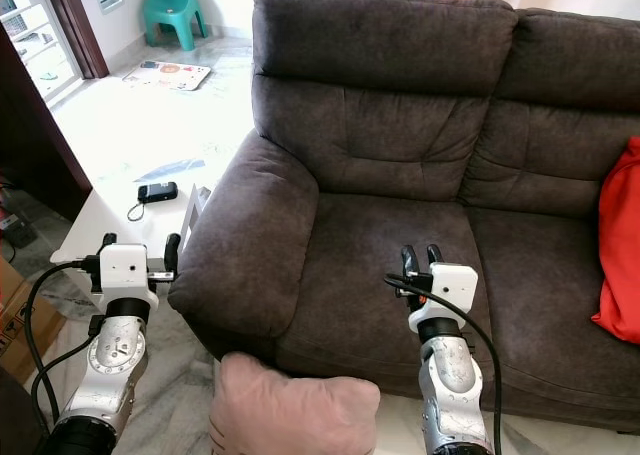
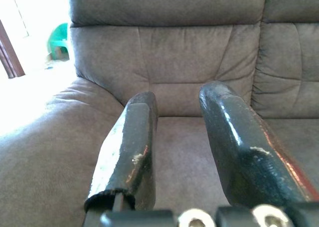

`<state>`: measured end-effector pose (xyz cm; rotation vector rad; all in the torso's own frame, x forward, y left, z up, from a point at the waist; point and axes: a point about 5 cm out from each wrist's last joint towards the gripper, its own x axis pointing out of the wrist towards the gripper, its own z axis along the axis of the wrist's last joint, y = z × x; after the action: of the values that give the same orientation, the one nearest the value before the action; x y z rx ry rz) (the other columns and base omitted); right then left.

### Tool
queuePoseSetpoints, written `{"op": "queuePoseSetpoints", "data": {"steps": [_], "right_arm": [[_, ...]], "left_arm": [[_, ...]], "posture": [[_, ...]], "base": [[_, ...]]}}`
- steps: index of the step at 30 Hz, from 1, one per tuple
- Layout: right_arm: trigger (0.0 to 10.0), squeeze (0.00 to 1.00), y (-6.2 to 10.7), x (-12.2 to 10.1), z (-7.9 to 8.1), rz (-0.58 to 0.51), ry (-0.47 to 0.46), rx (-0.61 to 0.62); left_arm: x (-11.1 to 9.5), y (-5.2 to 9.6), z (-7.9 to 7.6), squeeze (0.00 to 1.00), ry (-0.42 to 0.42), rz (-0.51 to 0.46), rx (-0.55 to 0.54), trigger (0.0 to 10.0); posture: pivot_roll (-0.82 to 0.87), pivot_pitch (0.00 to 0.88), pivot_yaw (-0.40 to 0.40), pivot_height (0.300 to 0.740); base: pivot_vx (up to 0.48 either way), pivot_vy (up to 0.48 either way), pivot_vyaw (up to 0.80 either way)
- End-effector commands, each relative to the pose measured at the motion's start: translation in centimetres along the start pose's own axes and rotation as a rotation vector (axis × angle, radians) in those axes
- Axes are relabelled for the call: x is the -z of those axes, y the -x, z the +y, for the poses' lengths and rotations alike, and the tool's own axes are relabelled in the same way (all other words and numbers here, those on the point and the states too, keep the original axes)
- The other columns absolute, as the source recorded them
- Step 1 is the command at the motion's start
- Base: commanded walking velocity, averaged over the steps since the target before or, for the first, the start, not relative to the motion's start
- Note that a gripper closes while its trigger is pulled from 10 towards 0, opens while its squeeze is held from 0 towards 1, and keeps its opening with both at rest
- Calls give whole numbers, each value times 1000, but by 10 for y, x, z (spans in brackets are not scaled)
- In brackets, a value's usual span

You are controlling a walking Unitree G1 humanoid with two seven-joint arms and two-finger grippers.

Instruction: Move the pillow to the sofa from floor

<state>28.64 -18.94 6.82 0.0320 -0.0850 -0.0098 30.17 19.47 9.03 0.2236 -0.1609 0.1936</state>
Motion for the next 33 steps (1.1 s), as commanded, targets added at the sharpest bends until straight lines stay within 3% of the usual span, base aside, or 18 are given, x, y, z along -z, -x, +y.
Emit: {"op": "queuePoseSetpoints", "data": {"steps": [1,23,33], "right_arm": [[10000,0,-4,-5,0,-10,-1,-1],[10000,0,-6,-7,-8,2,2,4],[10000,0,-7,-6,-5,5,-5,-13]], "left_arm": [[-1,0,-1,0,7,10,3,10000],[-1,-1,0,0,22,25,1,10000],[-1,-1,0,0,25,30,-2,10000]], "posture": [[54,0,-56,740],[53,0,-56,740],[54,0,-57,684]], "base": [[0,0,0],[0,0,0],[0,0,0]]}}
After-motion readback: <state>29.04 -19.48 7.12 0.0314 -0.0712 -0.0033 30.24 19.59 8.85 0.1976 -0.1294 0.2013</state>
